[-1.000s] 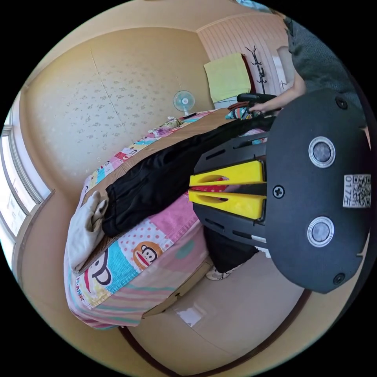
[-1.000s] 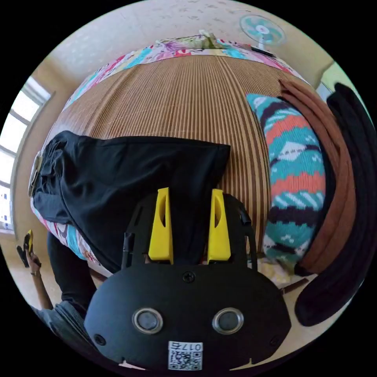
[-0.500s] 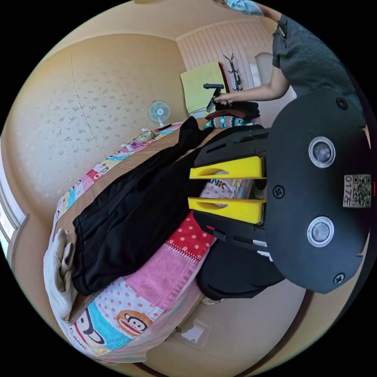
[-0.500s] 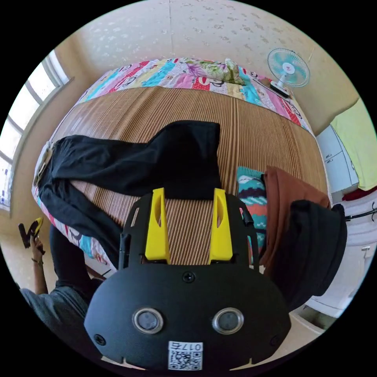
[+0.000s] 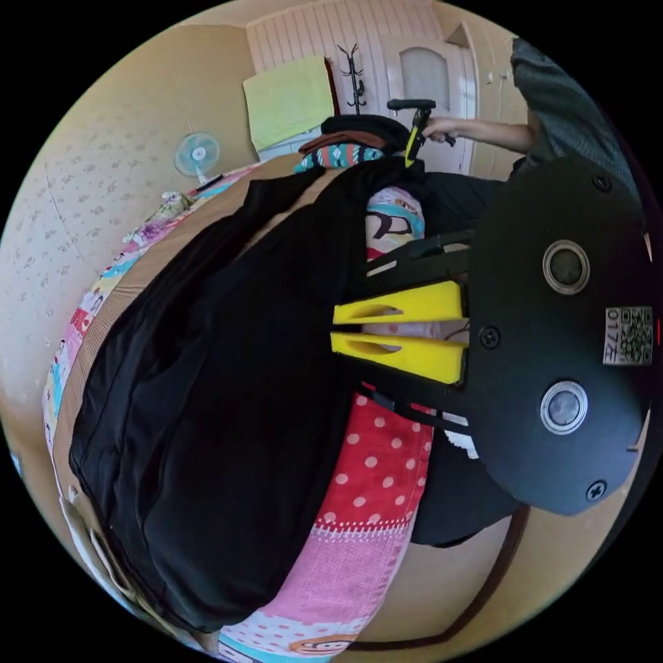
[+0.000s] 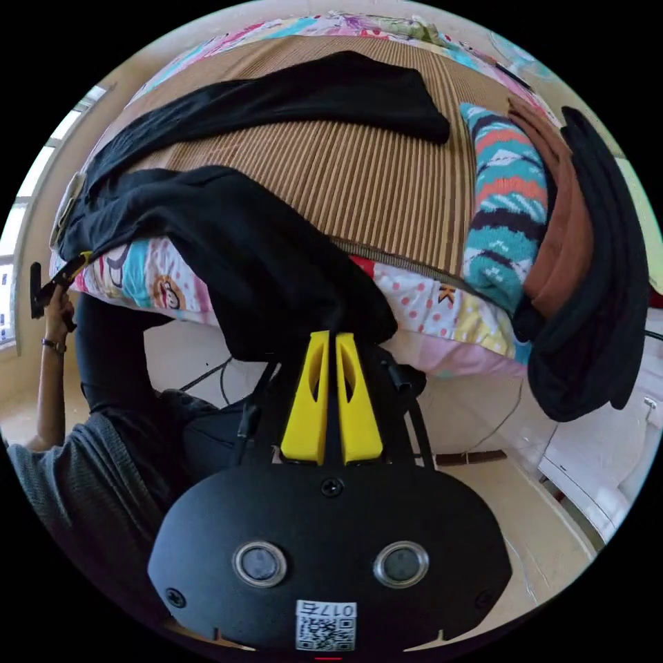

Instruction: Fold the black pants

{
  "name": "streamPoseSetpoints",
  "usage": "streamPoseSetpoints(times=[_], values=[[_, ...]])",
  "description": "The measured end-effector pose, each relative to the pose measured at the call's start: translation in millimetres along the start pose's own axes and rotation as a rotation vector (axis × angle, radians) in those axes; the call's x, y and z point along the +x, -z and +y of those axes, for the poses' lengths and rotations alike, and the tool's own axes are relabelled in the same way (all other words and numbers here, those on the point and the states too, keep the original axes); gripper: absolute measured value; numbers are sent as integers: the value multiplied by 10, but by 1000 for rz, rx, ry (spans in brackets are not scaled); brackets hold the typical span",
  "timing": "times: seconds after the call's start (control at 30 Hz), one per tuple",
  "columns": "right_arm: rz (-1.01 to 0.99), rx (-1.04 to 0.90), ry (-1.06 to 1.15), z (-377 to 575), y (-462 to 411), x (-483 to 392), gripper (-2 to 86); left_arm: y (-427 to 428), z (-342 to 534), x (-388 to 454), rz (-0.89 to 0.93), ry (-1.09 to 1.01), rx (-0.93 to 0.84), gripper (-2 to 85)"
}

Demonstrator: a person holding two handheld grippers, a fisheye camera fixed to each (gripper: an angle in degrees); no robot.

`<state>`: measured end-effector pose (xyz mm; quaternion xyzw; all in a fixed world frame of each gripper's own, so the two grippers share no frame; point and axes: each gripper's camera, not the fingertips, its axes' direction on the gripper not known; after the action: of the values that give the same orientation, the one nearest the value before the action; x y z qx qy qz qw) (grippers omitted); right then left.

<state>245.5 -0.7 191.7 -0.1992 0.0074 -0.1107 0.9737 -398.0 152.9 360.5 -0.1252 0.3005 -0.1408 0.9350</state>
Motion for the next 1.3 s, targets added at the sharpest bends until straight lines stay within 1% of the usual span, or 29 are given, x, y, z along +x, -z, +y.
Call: streamPoseSetpoints(times=[0.03, 0.07, 0.13, 0.17, 0.2, 0.23, 0.27, 0.3, 0.33, 0.37, 0.43, 0.47, 0.5, 0.53, 0.57, 0.63, 0.67, 0.73, 0.77, 0.83, 0.9, 1.0, 1.07, 1.1, 1.17, 1.2, 1.27, 1.3], values=[[20, 162, 15, -7, 519, 8, 16, 8, -9, -52, 50, 8, -17, 3], [21, 246, 25, 16, 766, 8, 16, 16, -6, -73, 67, 15, -25, 0], [37, 561, 29, 239, 1532, 37, 15, 76, 67, -62, 79, 0, -28, -7], [16, 632, 41, 320, 1662, 58, 15, 96, 100, -38, 73, -12, -23, -8], [-46, 772, 57, 512, 1836, 145, 16, 142, 184, 16, 61, -37, -5, -9], [-113, 841, 17, 658, 1858, 305, 17, 193, 282, 52, 67, -47, 18, -9], [-141, 844, -11, 707, 1816, 399, 18, 218, 334, 56, 76, -39, 27, -9], [-170, 800, -82, 774, 1634, 603, 19, 270, 436, 47, 93, -15, 46, -10], [-159, 702, -174, 826, 1325, 828, 21, 332, 533, 34, 107, -1, 68, -10], [-138, 636, -222, 852, 1136, 937, 21, 364, 578, 27, 113, 2, 79, -10], [-72, 314, -410, 1039, 258, 1370, 20, 474, 715, -23, 148, 2, 102, -9], [-83, 246, -456, 1130, 58, 1473, 20, 495, 736, -41, 157, 1, 97, -8], [-150, 171, -532, 1374, -257, 1654, 18, 546, 768, -87, 163, 4, 89, -7], [-244, 171, -572, 1644, -442, 1780, 18, 628, 805, -145, 155, 15, 106, -5], [-289, 188, -588, 1774, -502, 1834, 18, 677, 826, -178, 148, 23, 124, -3], [-432, 268, -661, 2164, -664, 2042, 26, 893, 903, -382, 121, 100, 228, 13], [-466, 279, -675, 2216, -701, 2095, 32, 940, 912, -451, 117, 131, 251, 31], [-613, 301, -706, 2297, -833, 2312, 70, 1059, 888, -758, 132, 262, 305, 93], [-643, 314, -711, 2302, -855, 2359, 83, 1077, 870, -830, 142, 287, 316, 106], [-757, 364, -776, 2303, -969, 2537, 111, 1102, 784, -1063, 141, 367, 362, 118], [-804, 388, -833, 2269, -1052, 2632, 119, 1035, 667, -1181, 108, 394, 342, 115], [-737, 356, -895, 2126, -1134, 2726, 116, 908, 490, -1318, 98, 380, 274, 84], [-721, 328, -893, 2041, -1179, 2771, 94, 960, 454, -1372, 142, 347, 236, 60], [-727, 323, -859, 1998, -1177, 2800, 65, 1033, 470, -1390, 169, 316, 215, 49], [-756, 361, -808, 2016, -1105, 2847, 41, 1225, 595, -1373, 210, 250, 228, 42], [-744, 414, -788, 2103, -1005, 2878, 34, 1385, 729, -1351, 250, 197, 263, 40], [-646, 448, -825, 2320, -883, 2930, 29, 1581, 941, -1366, 298, 132, 275, 40], [-602, 464, -850, 2477, -873, 2965, 29, 1643, 1059, -1412, 319, 103, 251, 41]])
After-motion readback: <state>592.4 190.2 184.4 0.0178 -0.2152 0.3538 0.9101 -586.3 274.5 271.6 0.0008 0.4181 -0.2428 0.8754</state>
